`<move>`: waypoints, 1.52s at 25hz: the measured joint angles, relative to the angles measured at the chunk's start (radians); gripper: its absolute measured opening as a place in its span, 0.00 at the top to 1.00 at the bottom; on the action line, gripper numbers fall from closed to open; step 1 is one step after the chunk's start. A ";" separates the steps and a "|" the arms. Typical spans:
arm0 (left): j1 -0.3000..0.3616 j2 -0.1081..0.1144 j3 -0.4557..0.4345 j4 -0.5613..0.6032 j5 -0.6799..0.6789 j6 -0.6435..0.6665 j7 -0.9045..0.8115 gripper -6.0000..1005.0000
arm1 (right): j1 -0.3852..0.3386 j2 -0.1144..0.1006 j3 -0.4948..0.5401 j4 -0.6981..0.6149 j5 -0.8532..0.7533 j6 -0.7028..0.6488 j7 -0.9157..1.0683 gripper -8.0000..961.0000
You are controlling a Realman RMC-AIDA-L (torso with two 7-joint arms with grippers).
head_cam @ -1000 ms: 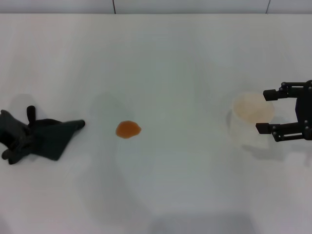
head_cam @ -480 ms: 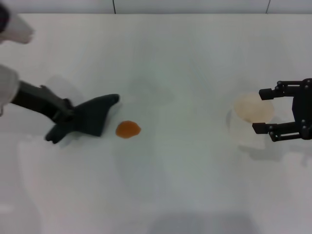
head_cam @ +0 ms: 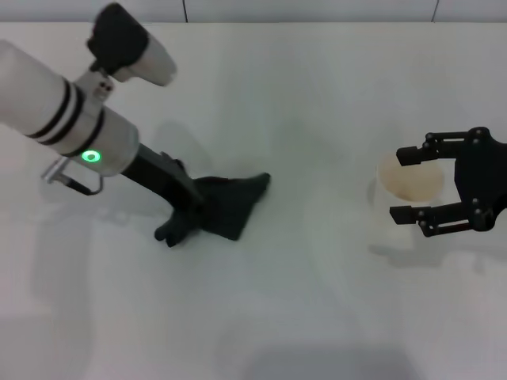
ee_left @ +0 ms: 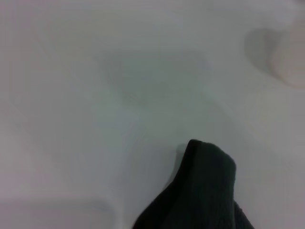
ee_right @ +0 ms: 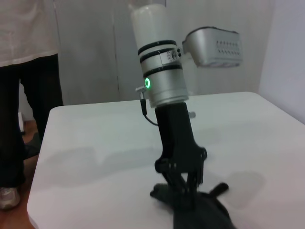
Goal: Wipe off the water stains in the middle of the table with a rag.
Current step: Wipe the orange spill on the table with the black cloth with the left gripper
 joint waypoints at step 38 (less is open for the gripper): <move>0.100 0.014 0.258 0.113 -0.099 -0.140 -0.216 0.92 | 0.059 0.002 -0.010 0.053 -0.011 0.024 0.003 0.18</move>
